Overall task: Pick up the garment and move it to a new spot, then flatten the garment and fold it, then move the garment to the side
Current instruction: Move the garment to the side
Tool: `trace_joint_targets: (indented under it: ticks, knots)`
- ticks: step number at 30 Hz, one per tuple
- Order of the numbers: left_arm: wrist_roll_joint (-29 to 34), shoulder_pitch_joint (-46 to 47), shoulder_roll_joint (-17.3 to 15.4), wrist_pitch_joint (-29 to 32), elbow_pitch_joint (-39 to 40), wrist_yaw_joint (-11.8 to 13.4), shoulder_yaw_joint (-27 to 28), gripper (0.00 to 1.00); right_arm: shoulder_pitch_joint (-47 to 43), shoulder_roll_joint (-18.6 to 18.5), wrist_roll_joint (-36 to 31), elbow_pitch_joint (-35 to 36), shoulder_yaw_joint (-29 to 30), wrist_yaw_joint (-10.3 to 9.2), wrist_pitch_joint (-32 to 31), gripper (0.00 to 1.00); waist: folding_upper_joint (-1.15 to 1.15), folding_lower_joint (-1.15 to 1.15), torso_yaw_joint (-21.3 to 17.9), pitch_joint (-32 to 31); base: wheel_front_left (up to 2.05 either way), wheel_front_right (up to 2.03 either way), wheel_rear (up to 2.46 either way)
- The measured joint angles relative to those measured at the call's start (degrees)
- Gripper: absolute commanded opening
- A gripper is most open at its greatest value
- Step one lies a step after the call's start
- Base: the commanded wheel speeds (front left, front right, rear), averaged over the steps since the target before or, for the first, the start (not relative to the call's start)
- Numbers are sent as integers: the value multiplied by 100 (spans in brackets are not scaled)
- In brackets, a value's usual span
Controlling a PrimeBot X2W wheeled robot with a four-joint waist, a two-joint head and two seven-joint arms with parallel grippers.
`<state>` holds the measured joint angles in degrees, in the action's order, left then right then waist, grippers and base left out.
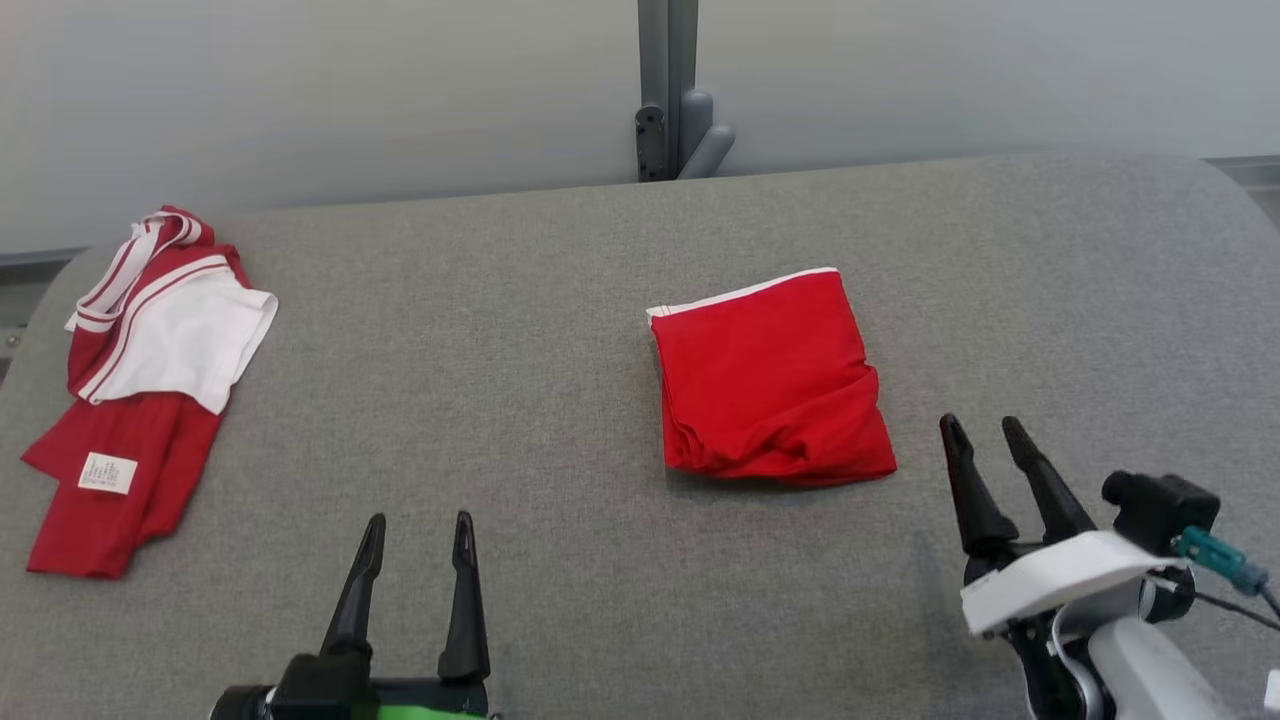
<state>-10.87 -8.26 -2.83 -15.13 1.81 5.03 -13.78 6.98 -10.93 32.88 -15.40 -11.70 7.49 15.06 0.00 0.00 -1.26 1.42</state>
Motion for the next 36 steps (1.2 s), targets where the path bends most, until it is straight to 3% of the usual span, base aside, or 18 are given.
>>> trace_joint_targets:
  ticks: [7,13,24,25,26,27,36]
  knots:
    - [88,438,1,0,42,-109,-207,100,939,-666,1718,-690,-751,0,-1,100,0,0,133,397,0,0,0]
    - [136,809,1,0,27,-202,-422,100,1734,-1191,3229,-1099,-1485,0,-446,100,0,0,310,852,0,0,0]
    - [154,1244,1,0,-25,-232,-575,100,2441,-1497,4666,-1484,-2087,0,-971,98,0,0,667,1468,0,0,0]
    - [168,1259,1,0,-31,-234,-582,100,2476,-1501,4769,-1494,-2105,0,-1015,75,0,0,692,1498,0,0,0]
    - [179,1277,1,0,-40,-236,-593,100,2512,-1512,4847,-1500,-2123,0,-1050,32,0,0,718,1522,0,0,0]
    - [190,1294,1,0,-46,-243,-600,100,2542,-1521,4893,-1500,-2145,0,-1058,0,0,0,740,1540,0,0,0]
    - [381,1295,1,0,-77,-327,-548,100,2493,-1916,5114,-1256,-2406,0,-910,0,0,0,569,1467,0,0,0]
